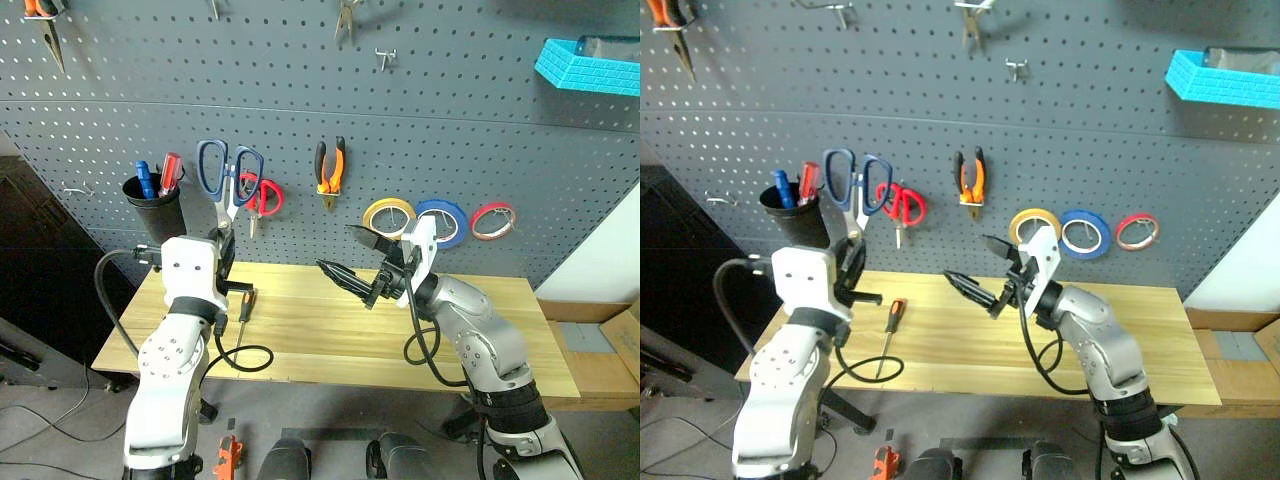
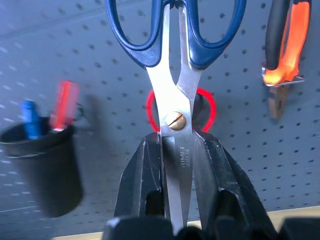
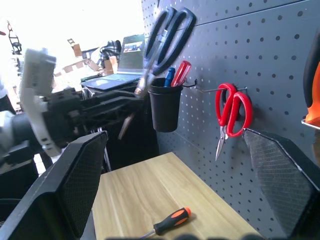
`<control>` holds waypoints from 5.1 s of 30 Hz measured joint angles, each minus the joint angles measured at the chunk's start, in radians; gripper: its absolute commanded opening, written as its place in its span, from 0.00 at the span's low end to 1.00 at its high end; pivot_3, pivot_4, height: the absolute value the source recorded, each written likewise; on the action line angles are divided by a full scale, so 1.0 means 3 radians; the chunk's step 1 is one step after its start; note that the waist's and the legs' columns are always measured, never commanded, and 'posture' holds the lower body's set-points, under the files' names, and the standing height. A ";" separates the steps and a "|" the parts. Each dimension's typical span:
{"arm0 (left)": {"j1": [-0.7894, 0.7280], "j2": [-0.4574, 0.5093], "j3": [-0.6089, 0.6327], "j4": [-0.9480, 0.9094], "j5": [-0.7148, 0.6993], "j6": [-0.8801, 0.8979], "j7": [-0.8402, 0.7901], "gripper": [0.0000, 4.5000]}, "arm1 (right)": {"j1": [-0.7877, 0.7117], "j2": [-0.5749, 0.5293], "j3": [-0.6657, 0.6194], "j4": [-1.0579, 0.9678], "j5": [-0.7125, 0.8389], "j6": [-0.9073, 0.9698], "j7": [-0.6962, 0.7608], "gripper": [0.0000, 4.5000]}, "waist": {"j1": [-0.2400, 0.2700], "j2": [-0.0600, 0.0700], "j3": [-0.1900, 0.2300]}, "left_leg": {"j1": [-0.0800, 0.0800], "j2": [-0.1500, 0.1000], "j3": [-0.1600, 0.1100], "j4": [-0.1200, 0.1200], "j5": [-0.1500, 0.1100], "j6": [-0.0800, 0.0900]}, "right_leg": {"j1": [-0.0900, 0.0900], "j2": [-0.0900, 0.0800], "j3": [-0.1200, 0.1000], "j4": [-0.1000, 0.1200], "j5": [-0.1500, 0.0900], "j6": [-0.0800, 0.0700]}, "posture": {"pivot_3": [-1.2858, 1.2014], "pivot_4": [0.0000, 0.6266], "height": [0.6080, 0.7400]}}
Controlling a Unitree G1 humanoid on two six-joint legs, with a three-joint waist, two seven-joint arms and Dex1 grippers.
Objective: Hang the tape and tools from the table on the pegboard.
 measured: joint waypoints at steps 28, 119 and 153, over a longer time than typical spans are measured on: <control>-0.0357 -0.0280 0.0105 0.0312 -0.0623 0.1093 0.0184 0.10 | 0.0147 -0.0007 -0.0199 -0.0159 0.0041 0.0191 -0.0492 1.00 | -0.0060 0.0002 -0.0052 | 0.0001 -0.0001 0.0000 0.0002 0.0000 0.0000 | 0.0000 0.0002 0.0004 0.0006 0.0006 0.0009 | 0.56 0.03 1.00; -0.2662 0.1292 -0.1016 0.4771 0.0345 0.0167 -0.2620 0.55 | -0.0394 0.0285 0.0553 0.0382 -0.0486 0.0196 -0.0201 1.00 | -0.0297 -0.0009 0.0737 | -0.0137 -0.0045 -0.0029 0.0018 -0.0016 0.0006 | -0.0150 -0.0101 -0.0022 0.0061 -0.0010 0.0010 | 0.50 0.54 1.00; -0.2576 0.1422 -0.0905 0.4360 0.0426 0.0304 -0.2739 1.00 | -0.0481 0.0325 0.0473 0.0528 -0.0489 0.0145 -0.0133 1.00 | -0.0328 -0.0011 0.0736 | -0.0140 -0.0045 -0.0031 0.0030 -0.0016 0.0006 | -0.0150 -0.0101 -0.0023 0.0068 -0.0009 0.0012 | 0.52 0.51 1.00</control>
